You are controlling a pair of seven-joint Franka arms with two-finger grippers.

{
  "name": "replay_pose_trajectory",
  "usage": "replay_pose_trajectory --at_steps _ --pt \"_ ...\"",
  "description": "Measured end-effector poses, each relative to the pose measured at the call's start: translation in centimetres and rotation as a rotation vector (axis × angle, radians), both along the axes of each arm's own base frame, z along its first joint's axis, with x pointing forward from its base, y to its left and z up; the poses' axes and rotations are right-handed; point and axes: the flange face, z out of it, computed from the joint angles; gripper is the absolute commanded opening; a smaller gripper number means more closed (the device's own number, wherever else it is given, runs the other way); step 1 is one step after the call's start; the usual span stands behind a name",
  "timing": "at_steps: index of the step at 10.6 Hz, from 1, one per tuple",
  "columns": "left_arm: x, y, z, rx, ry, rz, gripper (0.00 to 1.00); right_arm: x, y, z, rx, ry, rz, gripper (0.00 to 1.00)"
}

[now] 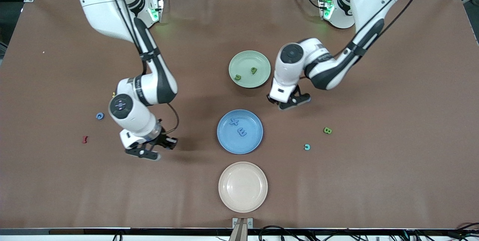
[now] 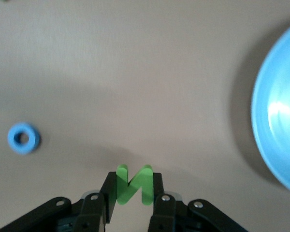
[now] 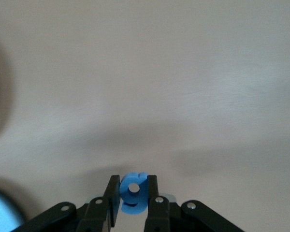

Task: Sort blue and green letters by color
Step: 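Place the g on the blue plate while the left gripper places N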

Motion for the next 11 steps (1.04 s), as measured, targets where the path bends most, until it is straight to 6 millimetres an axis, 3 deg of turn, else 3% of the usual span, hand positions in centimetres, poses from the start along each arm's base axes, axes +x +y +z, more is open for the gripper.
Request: replay_pose_trajectory --at_steps 3,6,7,8,9,11 --pt "-4.6 -3.8 1.6 0.045 0.062 -0.004 0.00 -1.8 8.4 1.7 0.054 -0.030 0.144 0.00" --pt "-7.7 -6.3 3.2 0.039 0.150 0.002 0.00 -4.0 15.7 0.9 0.110 -0.121 0.240 0.00" --pt "-8.7 -7.1 3.2 0.038 0.174 -0.001 0.43 -5.0 17.9 0.0 0.127 -0.140 0.270 0.25" --pt "-9.7 -7.8 3.1 0.038 0.197 -0.001 0.99 -5.8 19.7 -0.5 0.136 -0.150 0.293 0.53" --pt "-10.4 -8.3 3.0 0.037 0.214 0.012 1.00 -6.3 21.0 -0.6 0.147 -0.152 0.309 1.00" --pt "-11.6 -9.1 2.7 0.045 0.225 0.047 1.00 -6.9 22.2 -0.4 0.159 -0.154 0.325 1.00"
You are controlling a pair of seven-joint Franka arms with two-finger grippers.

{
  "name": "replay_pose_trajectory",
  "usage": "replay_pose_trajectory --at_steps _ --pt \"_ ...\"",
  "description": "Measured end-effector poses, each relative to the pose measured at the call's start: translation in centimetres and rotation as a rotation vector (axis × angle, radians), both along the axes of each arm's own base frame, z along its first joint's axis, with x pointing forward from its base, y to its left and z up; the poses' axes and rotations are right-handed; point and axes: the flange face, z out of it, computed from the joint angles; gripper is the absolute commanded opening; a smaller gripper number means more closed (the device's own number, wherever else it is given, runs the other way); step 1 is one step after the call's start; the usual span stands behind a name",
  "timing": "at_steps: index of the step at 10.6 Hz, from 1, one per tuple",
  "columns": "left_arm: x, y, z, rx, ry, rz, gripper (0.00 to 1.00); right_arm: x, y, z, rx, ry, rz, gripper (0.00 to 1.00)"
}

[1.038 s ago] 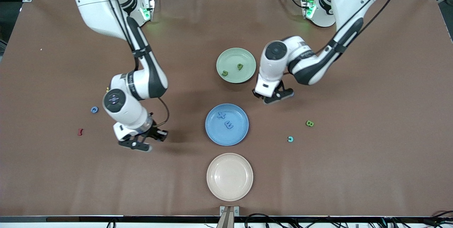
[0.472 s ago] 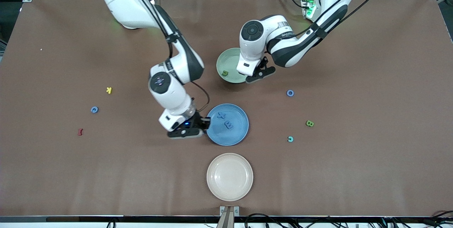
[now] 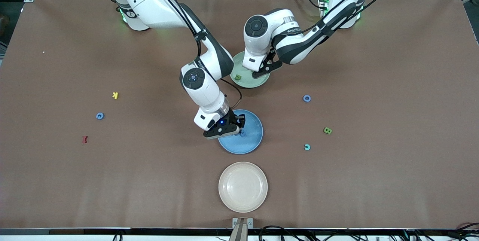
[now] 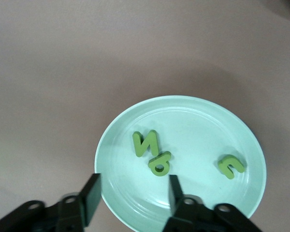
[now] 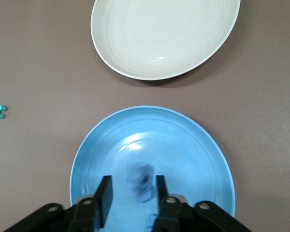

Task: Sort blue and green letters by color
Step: 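Place the g on the blue plate while the left gripper places N, then move the right gripper to blue e while the left gripper reaches B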

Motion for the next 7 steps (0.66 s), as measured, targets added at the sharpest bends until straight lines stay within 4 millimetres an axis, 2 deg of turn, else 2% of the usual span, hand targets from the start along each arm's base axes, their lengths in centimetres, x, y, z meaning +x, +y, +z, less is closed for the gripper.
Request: replay_pose_trajectory --at_steps 1,2,3,5,6,7 --pt "0.0 0.2 -0.3 0.016 0.002 0.020 1.00 0.0 0.1 0.0 0.000 0.000 0.002 1.00" --pt "0.9 0.8 -0.5 0.032 0.001 0.043 1.00 0.0 0.1 0.0 0.000 -0.001 0.002 1.00" --pt "2.9 2.1 -0.9 0.049 -0.006 0.081 1.00 0.1 -0.1 0.1 0.000 -0.003 0.002 1.00" --pt "8.9 6.3 -1.7 0.083 -0.064 0.140 1.00 1.0 -1.3 0.2 -0.008 -0.004 -0.004 1.00" --pt "12.1 8.6 -1.7 0.095 -0.090 0.155 1.00 1.9 -3.1 -0.1 -0.026 -0.002 0.003 1.00" --pt "14.9 10.7 -1.5 0.099 -0.111 0.163 1.00 2.9 -5.9 -0.7 -0.052 0.001 0.017 1.00"
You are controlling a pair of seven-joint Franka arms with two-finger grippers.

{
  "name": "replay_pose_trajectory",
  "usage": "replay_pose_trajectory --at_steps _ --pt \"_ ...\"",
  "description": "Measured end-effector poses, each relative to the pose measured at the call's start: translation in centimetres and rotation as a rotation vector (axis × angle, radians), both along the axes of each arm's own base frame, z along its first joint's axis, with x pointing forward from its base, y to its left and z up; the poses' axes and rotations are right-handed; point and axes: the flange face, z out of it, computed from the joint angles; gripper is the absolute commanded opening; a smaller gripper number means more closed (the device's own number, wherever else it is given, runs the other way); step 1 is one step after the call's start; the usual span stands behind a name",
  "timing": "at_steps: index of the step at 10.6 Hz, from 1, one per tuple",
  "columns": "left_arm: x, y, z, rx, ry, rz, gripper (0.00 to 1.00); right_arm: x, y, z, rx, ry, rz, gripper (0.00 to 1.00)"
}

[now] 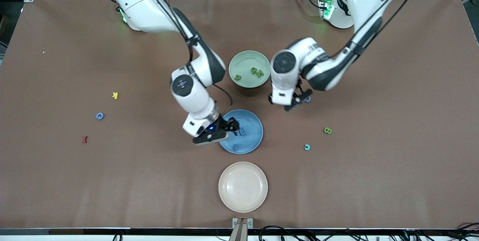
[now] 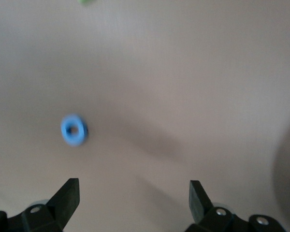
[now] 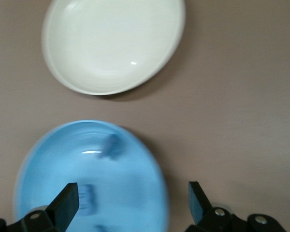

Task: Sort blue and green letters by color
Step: 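Move the right gripper to blue e while the left gripper reaches B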

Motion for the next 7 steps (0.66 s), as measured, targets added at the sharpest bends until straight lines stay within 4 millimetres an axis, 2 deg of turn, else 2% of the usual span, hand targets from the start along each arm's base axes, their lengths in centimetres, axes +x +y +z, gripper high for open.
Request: replay_pose_trajectory --at_steps 1,3,5,7 --pt "2.5 2.0 0.5 0.003 -0.019 -0.002 1.00 0.9 -3.4 -0.7 -0.031 0.004 0.022 1.00" --pt "5.9 5.6 0.7 0.019 -0.032 -0.047 1.00 2.4 -11.0 -1.8 -0.085 0.017 0.037 1.00" --pt "8.3 9.4 0.4 0.035 -0.028 -0.059 1.00 3.3 -17.8 -1.9 -0.138 0.018 0.043 1.00" --pt "10.0 12.3 -0.2 0.006 -0.045 -0.027 1.00 3.6 -24.3 -1.5 -0.190 0.020 0.039 1.00"
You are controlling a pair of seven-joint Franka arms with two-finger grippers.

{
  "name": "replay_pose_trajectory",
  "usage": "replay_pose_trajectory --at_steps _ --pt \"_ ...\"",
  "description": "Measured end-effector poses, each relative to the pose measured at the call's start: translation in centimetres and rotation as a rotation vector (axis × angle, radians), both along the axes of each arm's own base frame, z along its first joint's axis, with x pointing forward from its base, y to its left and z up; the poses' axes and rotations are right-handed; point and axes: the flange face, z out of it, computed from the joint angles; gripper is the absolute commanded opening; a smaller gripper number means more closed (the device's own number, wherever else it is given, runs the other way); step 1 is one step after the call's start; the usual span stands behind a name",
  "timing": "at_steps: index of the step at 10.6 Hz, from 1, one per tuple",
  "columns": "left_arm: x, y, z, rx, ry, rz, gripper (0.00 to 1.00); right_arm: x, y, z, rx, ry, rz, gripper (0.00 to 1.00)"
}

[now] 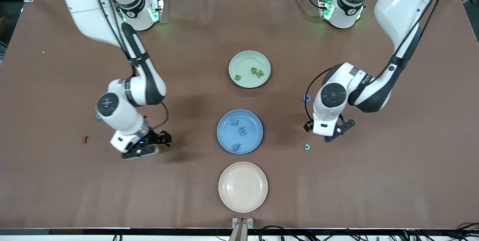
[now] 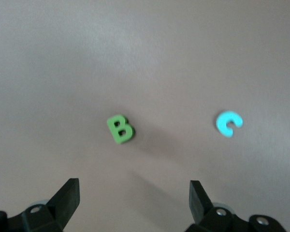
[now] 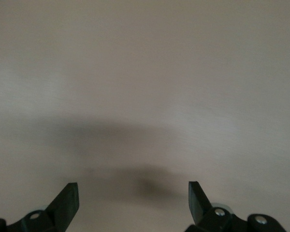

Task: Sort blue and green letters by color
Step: 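Move the right gripper to blue e while the left gripper reaches B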

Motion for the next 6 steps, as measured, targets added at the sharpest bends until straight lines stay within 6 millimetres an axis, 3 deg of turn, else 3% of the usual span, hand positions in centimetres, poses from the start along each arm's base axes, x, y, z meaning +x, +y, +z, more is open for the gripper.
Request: replay_pose_trajectory --at_steps 3,6 --pt "1.6 2.2 -0.6 -0.053 -0.066 0.203 1.00 -1.3 -8.7 1.9 -0.036 0.053 -0.062 1.00" --pt "1.1 2.7 -2.7 -0.112 -0.104 0.314 1.00 -3.4 -16.1 2.5 -0.061 0.105 -0.140 1.00"
